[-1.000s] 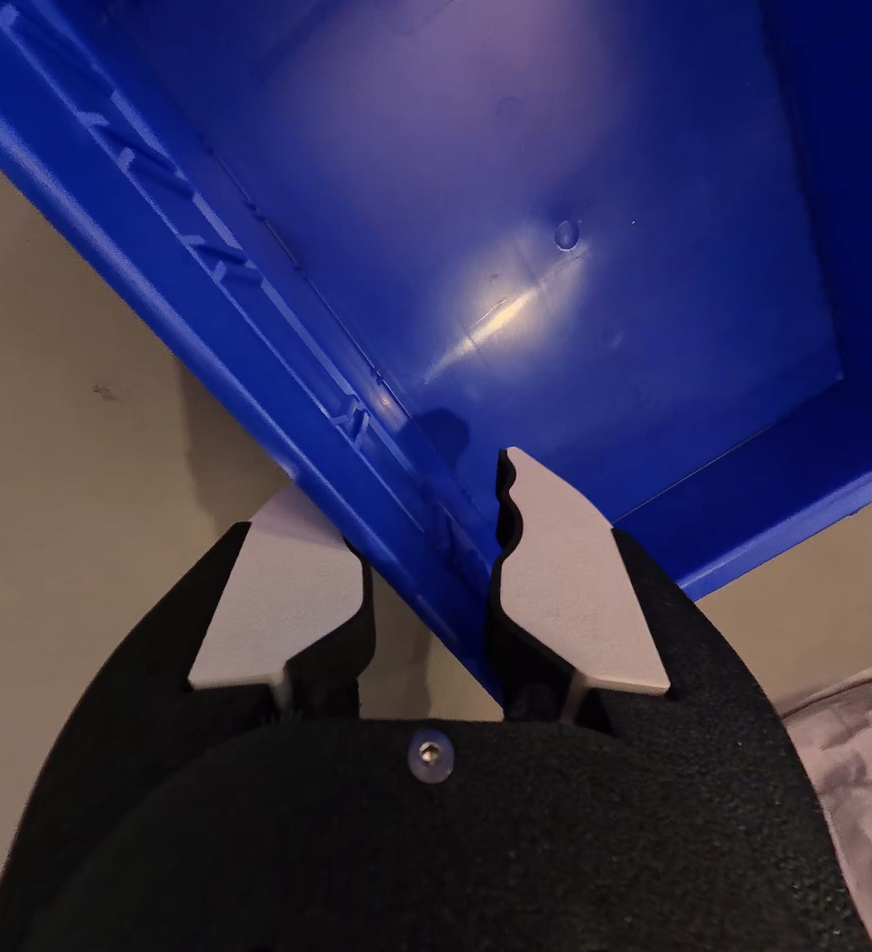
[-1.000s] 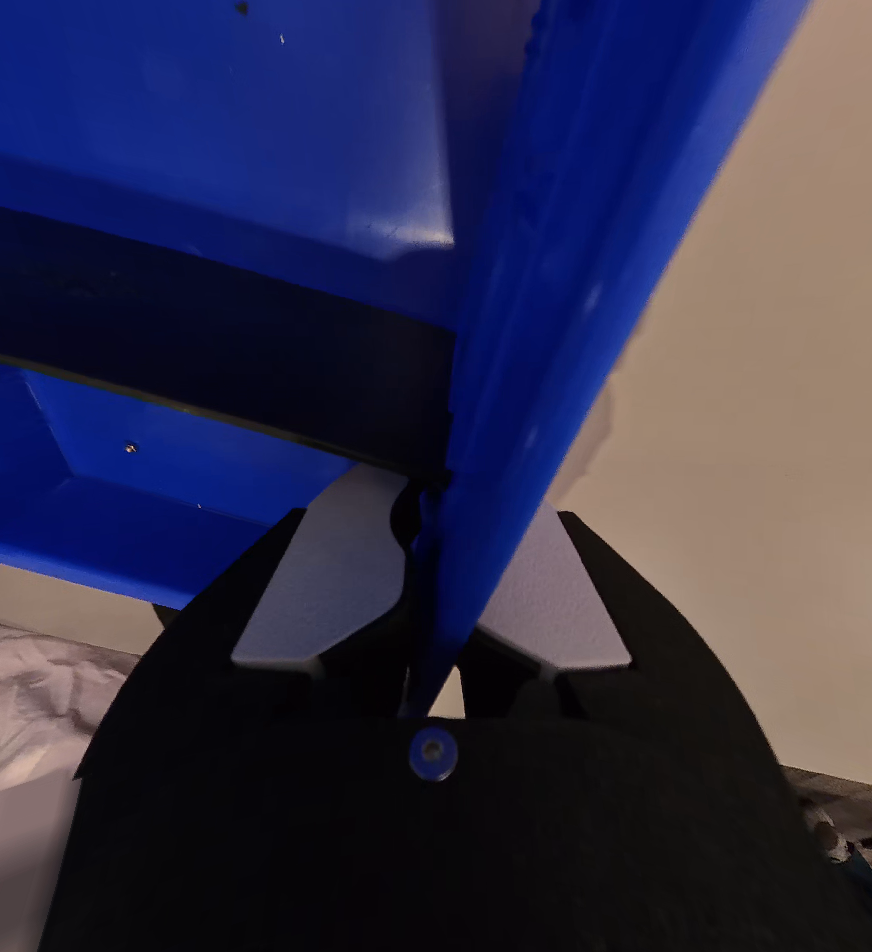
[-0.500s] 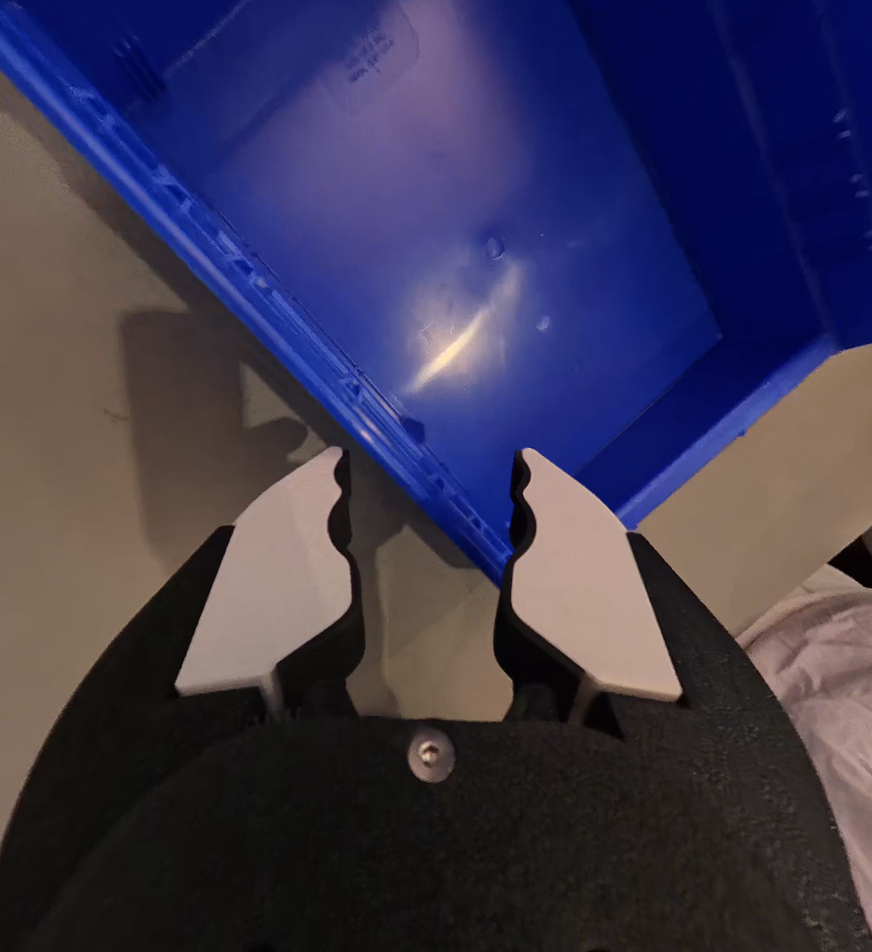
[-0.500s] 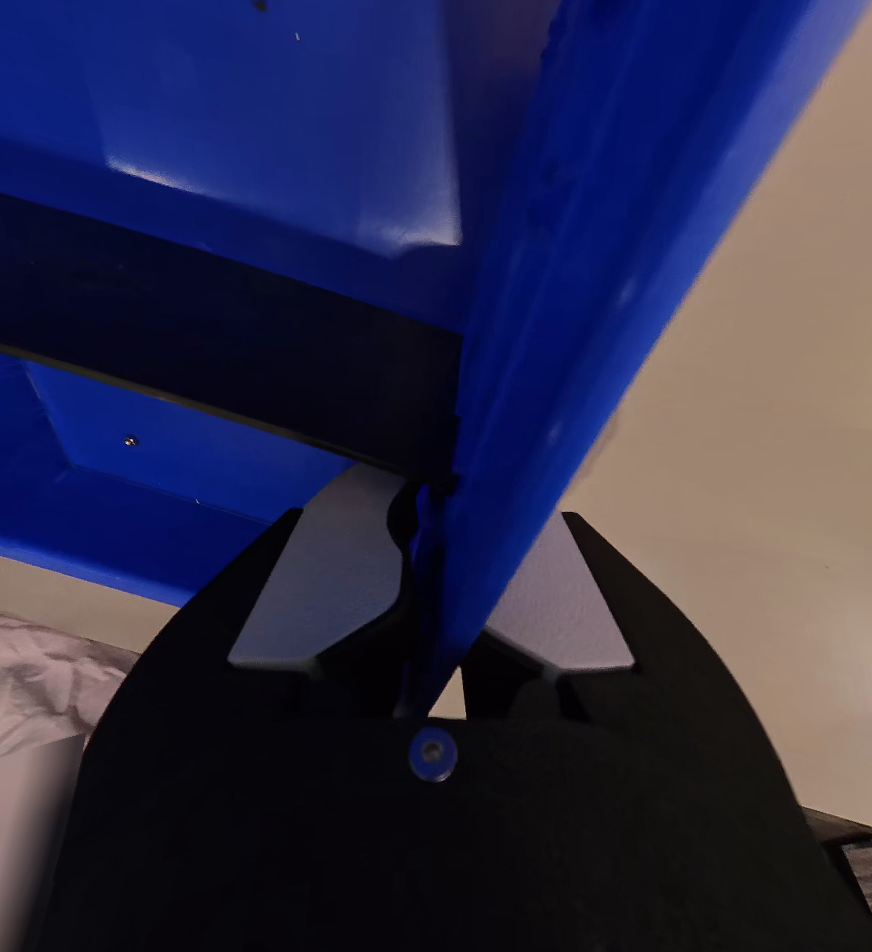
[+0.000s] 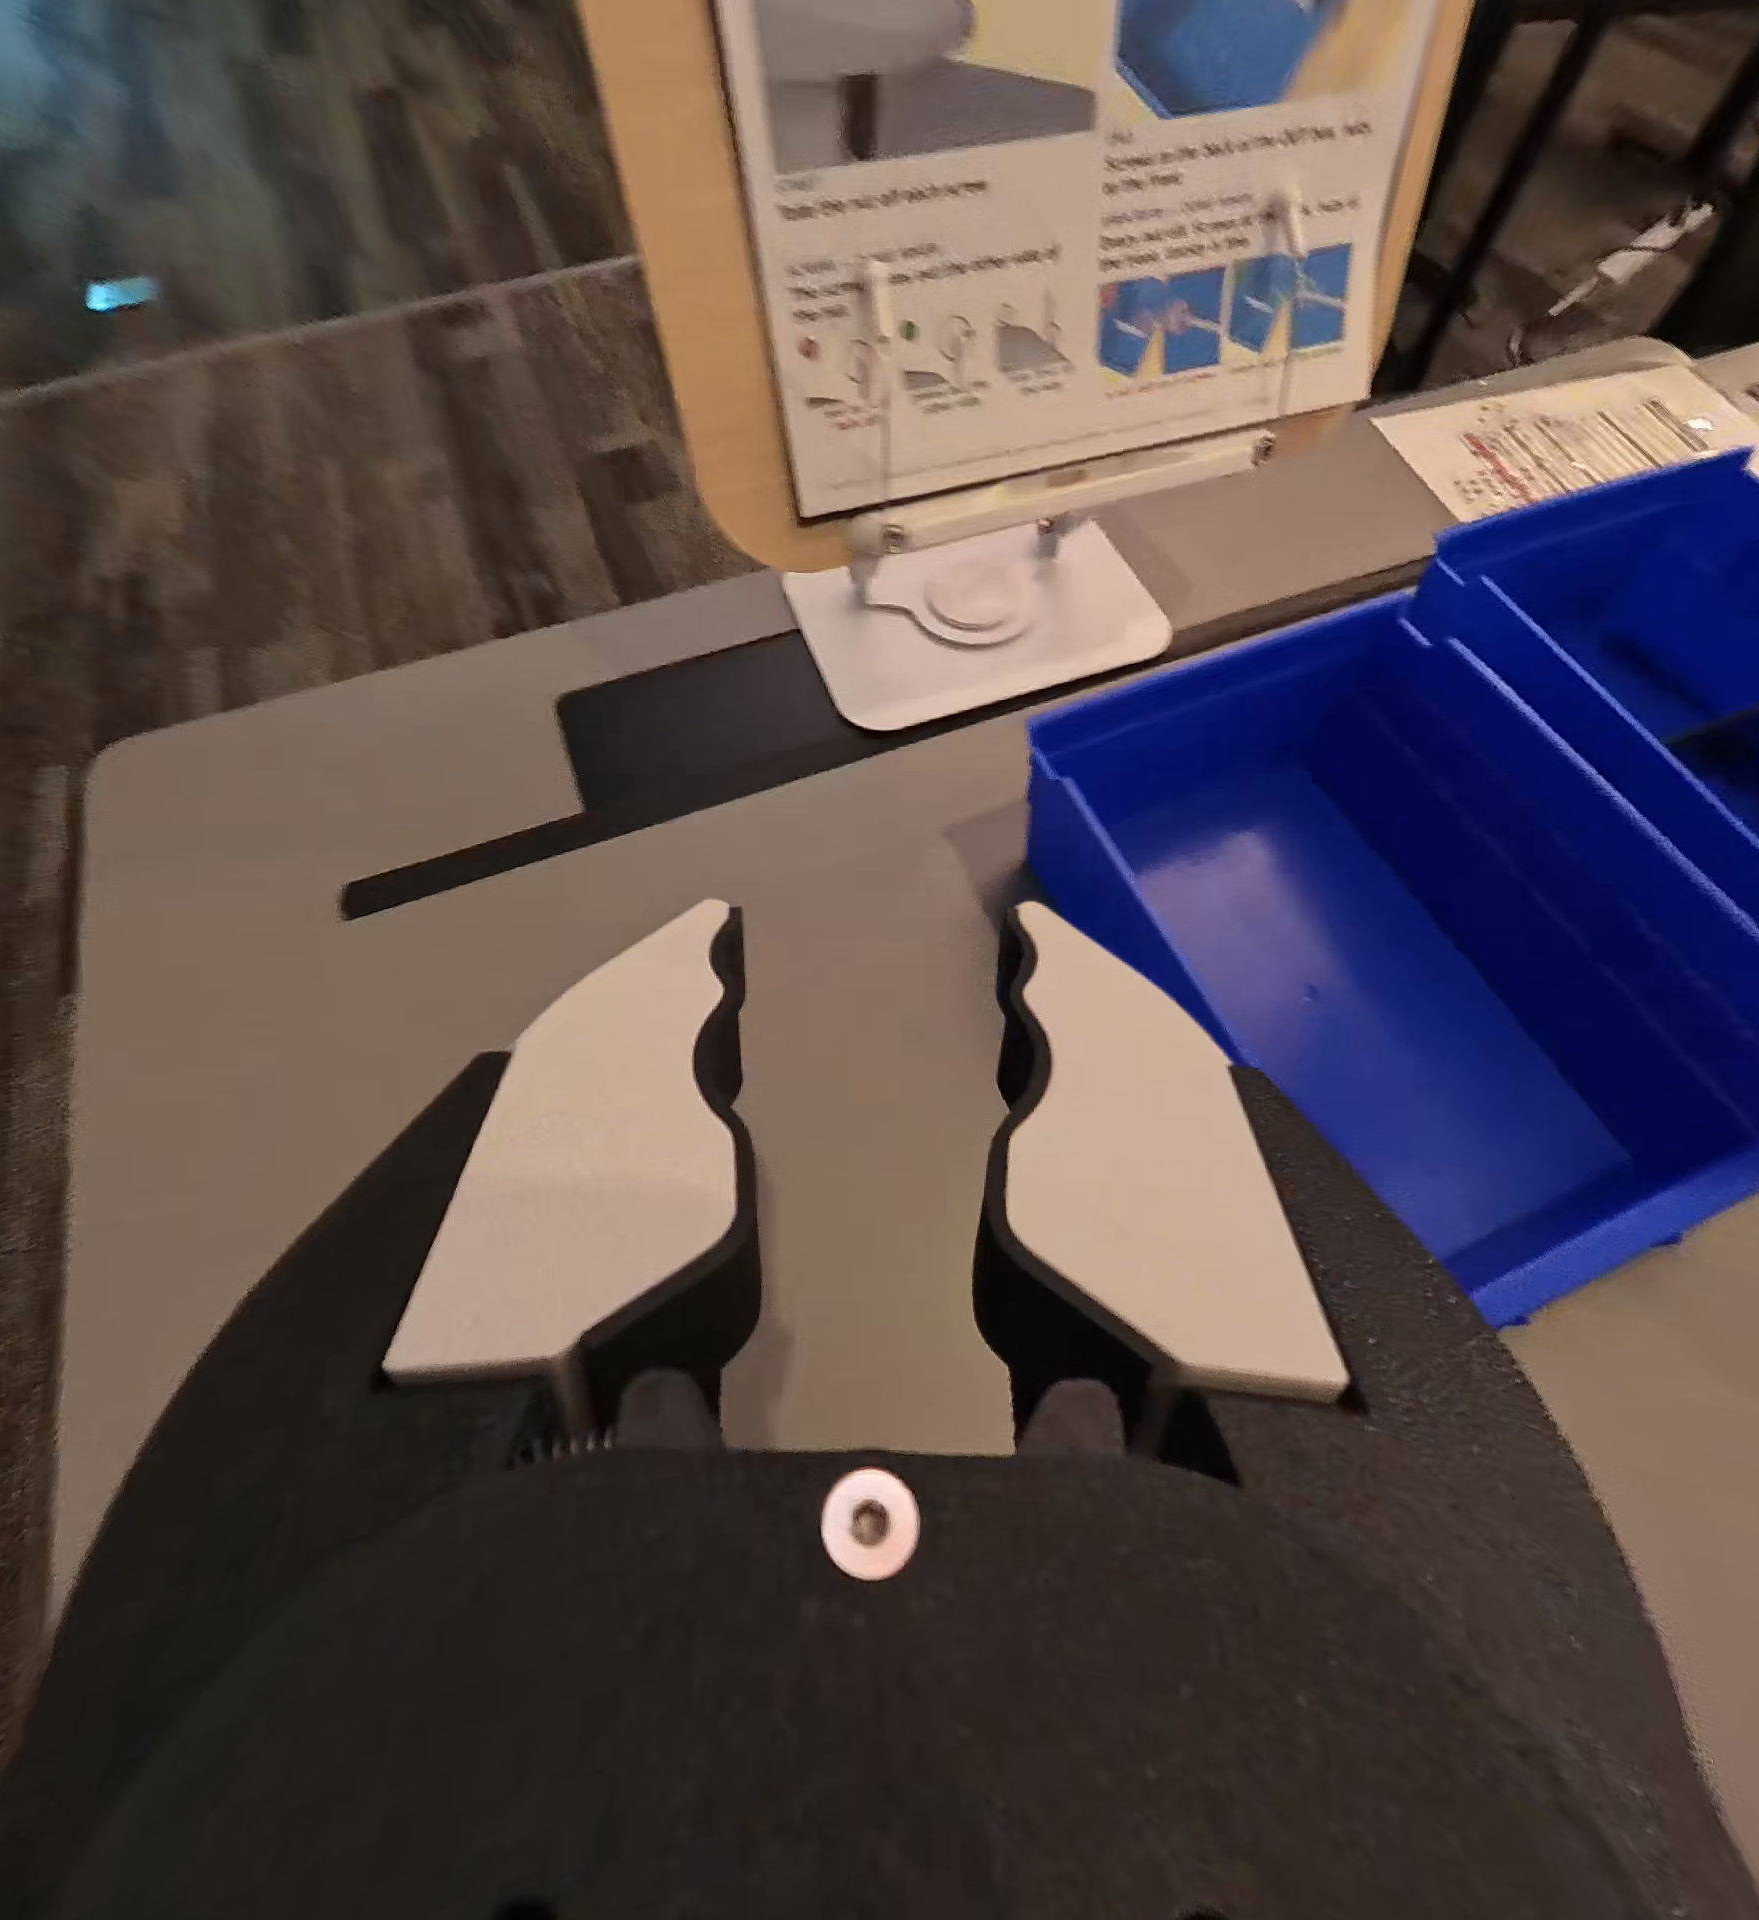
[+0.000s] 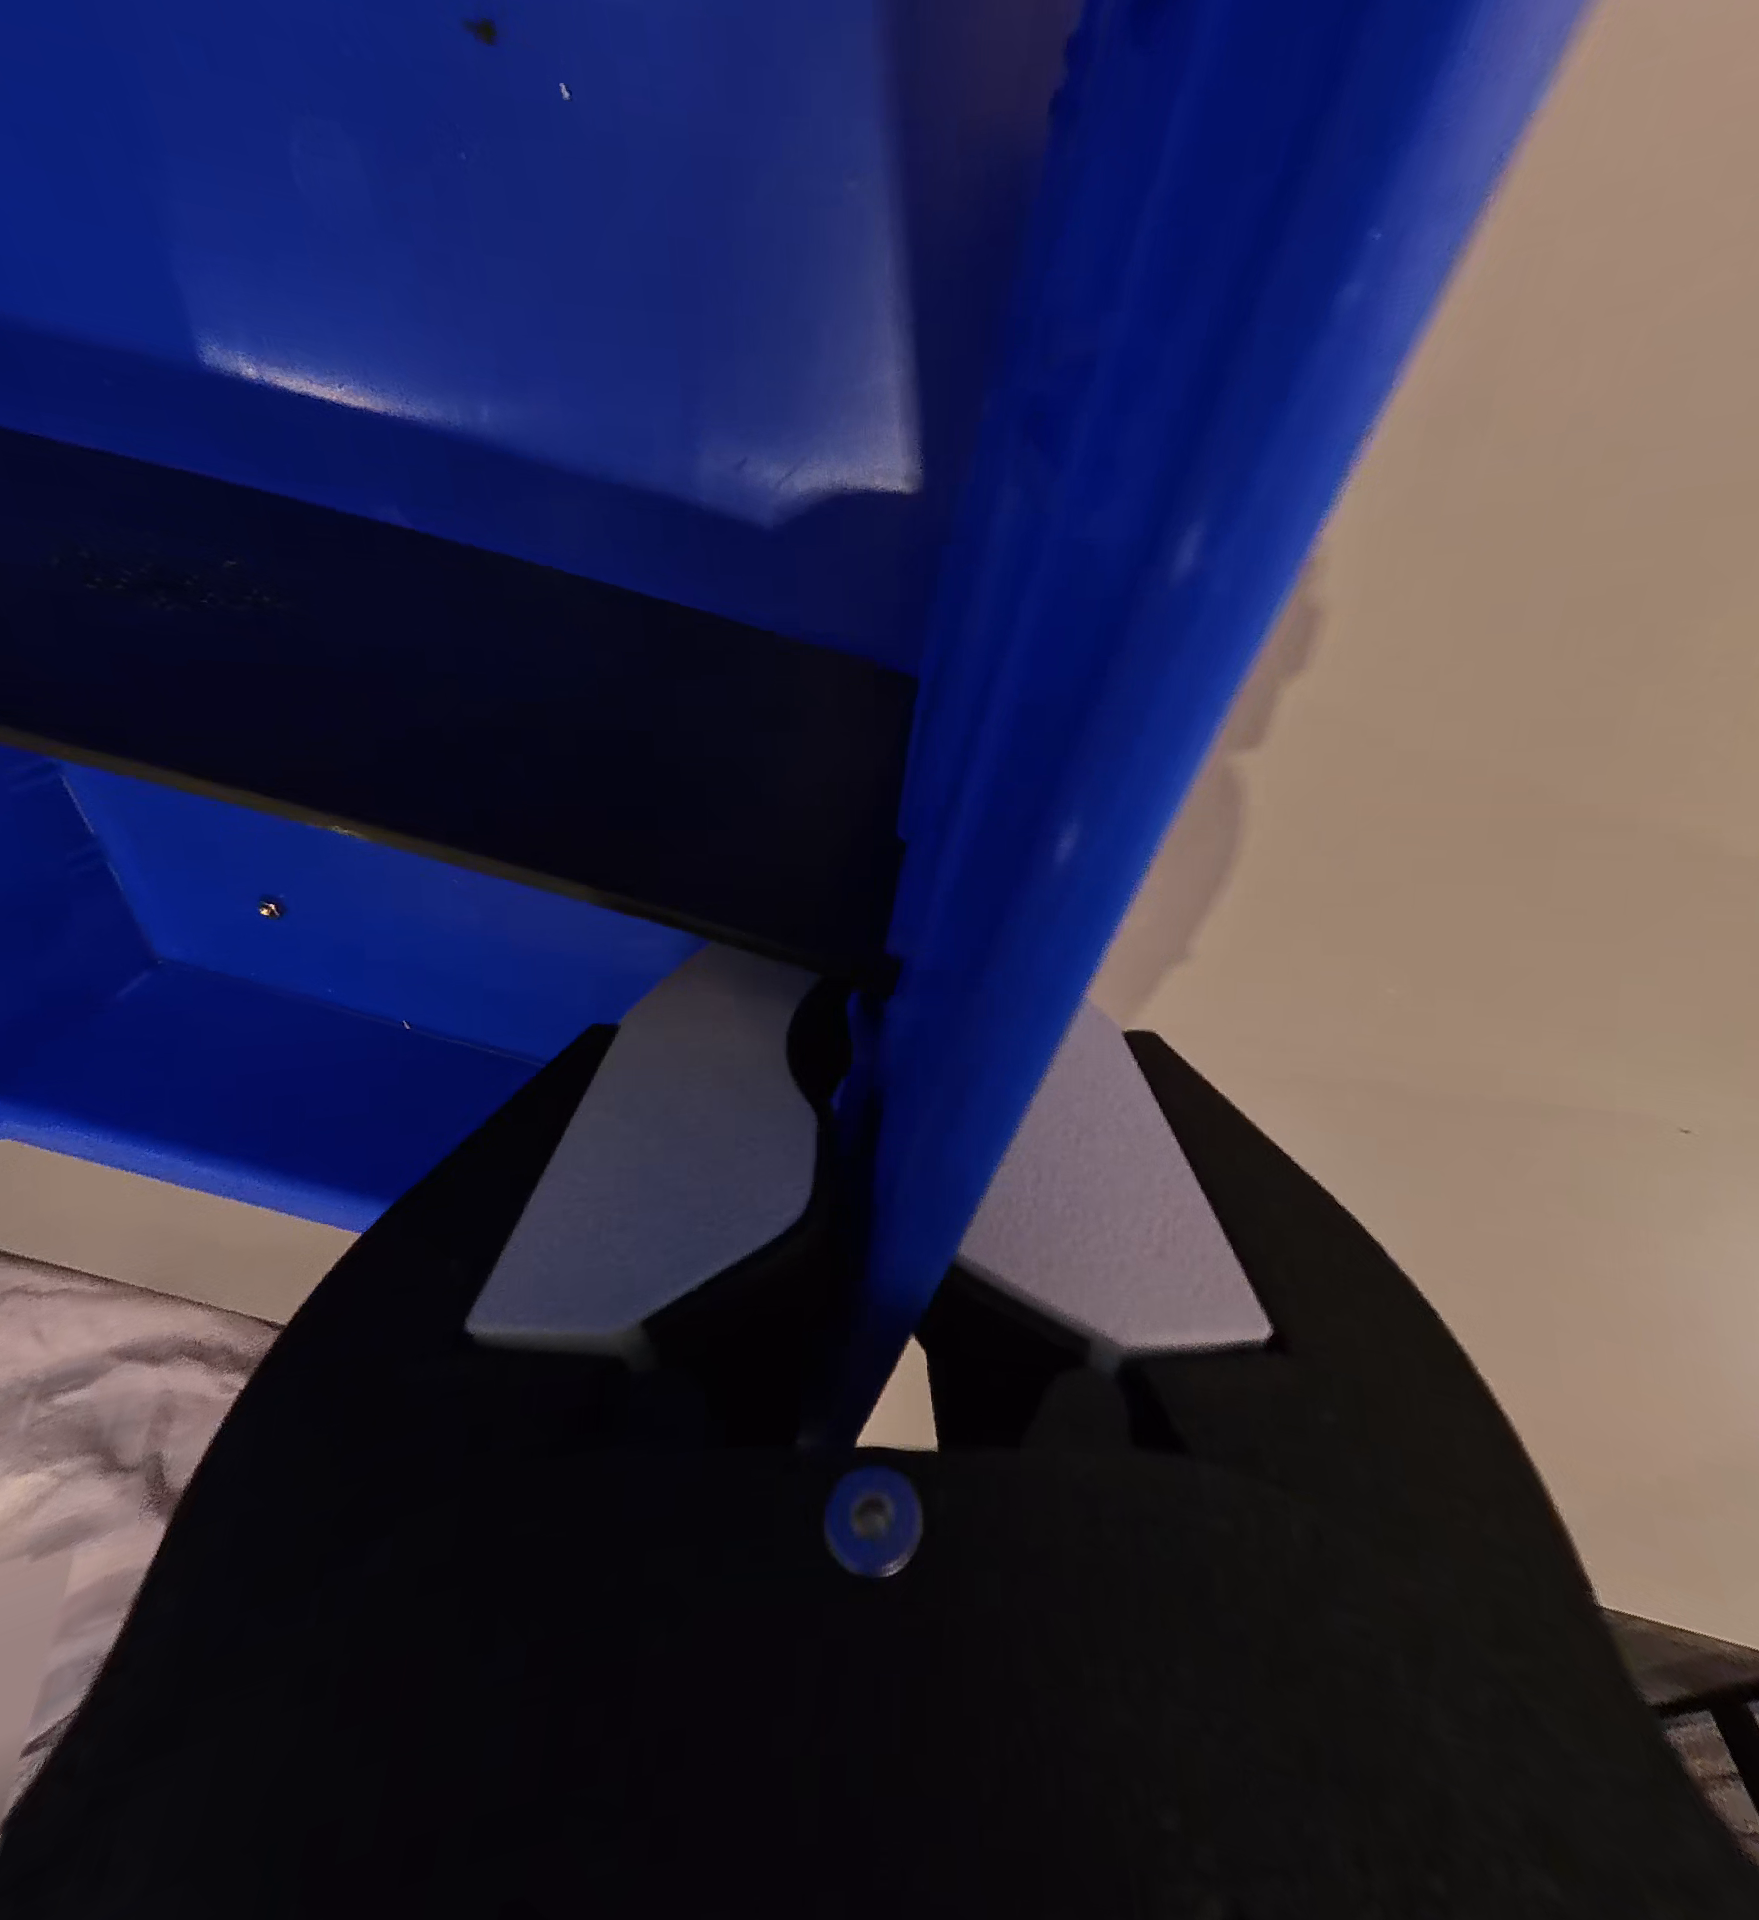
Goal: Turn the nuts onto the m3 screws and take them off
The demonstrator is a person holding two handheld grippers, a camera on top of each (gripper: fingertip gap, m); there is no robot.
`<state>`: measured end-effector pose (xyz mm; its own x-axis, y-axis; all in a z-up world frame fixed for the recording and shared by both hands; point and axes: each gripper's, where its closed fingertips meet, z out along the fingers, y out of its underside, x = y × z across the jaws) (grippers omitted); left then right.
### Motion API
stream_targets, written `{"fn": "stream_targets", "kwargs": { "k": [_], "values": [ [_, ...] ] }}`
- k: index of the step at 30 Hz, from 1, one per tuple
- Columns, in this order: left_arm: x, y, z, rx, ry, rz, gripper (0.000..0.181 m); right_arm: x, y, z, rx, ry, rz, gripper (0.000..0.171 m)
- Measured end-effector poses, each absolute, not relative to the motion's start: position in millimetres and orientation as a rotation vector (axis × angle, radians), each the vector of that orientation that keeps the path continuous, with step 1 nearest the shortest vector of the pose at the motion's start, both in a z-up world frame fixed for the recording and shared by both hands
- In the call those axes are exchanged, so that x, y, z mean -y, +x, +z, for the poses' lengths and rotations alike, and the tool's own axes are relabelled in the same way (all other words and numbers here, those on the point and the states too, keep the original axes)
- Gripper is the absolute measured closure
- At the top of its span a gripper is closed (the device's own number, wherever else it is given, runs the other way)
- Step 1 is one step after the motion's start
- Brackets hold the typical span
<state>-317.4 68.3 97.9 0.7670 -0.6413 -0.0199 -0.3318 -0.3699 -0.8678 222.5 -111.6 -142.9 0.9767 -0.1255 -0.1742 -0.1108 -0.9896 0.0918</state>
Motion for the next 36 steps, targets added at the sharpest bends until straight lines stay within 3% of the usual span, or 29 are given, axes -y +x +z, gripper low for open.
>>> {"fn": "stream_targets", "kwargs": {
  "k": [6,36],
  "values": [
    [-80,-349,104,-0.673,-1.97,-0.423,0.138,109,223,-143,0.202,3.06,-0.274,0.166],
    [-71,-329,86,-0.842,-2.011,-0.534,0.141,121,244,-142,0.312,3.041,-0.291,0.167]
  ]
}}
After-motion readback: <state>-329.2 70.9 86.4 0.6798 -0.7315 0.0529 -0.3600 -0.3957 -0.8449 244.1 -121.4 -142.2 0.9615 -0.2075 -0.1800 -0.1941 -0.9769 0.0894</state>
